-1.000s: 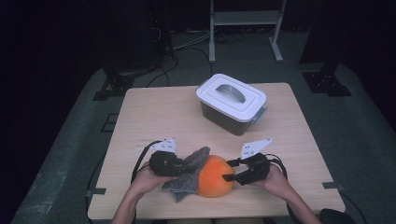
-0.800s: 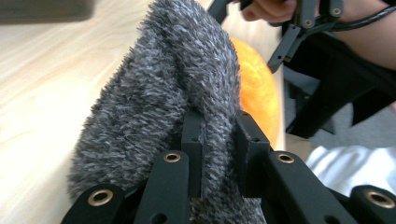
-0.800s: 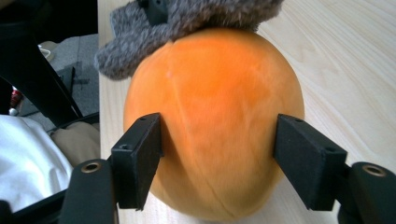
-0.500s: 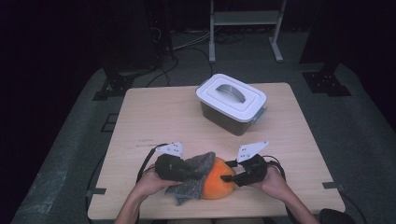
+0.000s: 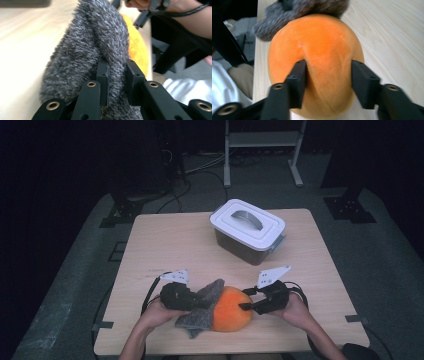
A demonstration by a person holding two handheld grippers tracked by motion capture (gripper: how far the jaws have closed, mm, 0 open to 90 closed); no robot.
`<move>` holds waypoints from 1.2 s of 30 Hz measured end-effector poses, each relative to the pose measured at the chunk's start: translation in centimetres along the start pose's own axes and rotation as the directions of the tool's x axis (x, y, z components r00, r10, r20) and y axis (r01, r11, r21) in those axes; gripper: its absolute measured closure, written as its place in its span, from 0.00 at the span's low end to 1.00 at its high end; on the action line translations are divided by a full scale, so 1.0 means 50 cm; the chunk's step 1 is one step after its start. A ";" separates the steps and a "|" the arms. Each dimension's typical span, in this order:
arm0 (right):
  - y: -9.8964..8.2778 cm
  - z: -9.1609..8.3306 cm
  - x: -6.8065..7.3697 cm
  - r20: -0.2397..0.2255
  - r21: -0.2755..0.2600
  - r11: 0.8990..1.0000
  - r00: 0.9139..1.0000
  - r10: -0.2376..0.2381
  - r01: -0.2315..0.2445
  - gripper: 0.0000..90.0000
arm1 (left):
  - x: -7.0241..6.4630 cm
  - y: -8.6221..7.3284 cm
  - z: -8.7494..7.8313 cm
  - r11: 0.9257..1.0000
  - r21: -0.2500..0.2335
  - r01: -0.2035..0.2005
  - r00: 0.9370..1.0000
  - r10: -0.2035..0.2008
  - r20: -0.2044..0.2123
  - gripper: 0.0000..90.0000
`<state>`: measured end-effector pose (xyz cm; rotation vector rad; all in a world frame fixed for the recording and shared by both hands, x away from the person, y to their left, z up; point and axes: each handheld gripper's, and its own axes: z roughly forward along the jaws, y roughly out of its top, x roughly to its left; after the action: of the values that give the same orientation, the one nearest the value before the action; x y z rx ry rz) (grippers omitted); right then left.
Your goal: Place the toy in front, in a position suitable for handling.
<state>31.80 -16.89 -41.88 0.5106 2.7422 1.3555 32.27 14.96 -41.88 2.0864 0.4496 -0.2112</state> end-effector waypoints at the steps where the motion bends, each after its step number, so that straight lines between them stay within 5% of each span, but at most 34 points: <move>1: 0.001 -0.004 0.000 0.004 -0.006 1.000 1.000 0.003 -0.003 0.46 | -0.003 0.002 0.004 1.000 0.004 -0.003 1.000 0.003 0.009 0.84; 5: 0.011 -0.020 0.012 -0.018 -0.046 0.999 1.000 0.008 -0.008 0.38 | -0.015 0.009 0.017 1.000 0.003 -0.021 0.998 0.021 0.063 0.84; 8: 0.011 0.000 0.020 -0.022 0.013 1.000 1.000 0.002 -0.001 0.32 | -0.019 0.012 0.022 1.000 0.008 -0.028 0.998 0.028 0.065 0.84; 11: 0.000 0.016 0.019 -0.014 -0.003 0.999 0.999 0.039 -0.039 0.45 | -0.012 0.009 0.015 1.000 0.001 -0.015 0.999 0.015 0.039 0.84; 15: 0.005 0.010 0.033 0.038 -0.038 0.999 0.999 -0.032 0.034 0.68 | -0.004 0.009 -0.003 1.000 -0.015 -0.009 1.000 0.009 0.011 0.84; 20: 0.016 0.011 0.047 0.068 -0.100 0.993 0.996 -0.060 0.067 0.70 | -0.008 0.017 -0.016 0.998 -0.062 -0.022 1.000 0.022 -0.007 0.84; 25: 0.019 0.015 0.051 0.067 -0.061 0.994 0.994 -0.089 0.093 0.69 | -0.004 0.012 -0.006 1.000 -0.028 -0.006 1.000 0.005 -0.027 0.84; 28: 0.013 0.006 0.042 0.023 -0.012 0.996 0.995 -0.092 0.093 0.65 | 0.000 0.004 -0.002 1.000 0.002 0.006 1.000 -0.006 -0.031 0.84; 30: 0.006 -0.004 0.031 -0.051 0.014 0.999 0.998 -0.043 0.044 0.59 | -0.003 0.002 0.005 1.000 -0.002 0.006 1.000 -0.006 -0.011 0.84; 36: 0.010 -0.016 0.008 -0.045 0.004 0.999 0.998 0.037 -0.037 0.32 | -0.011 0.008 0.016 1.000 0.010 -0.024 1.000 0.024 0.005 0.84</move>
<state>31.39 -17.11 -40.96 0.5407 2.7842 1.3878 31.96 13.97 -41.82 2.0995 0.4211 -0.2050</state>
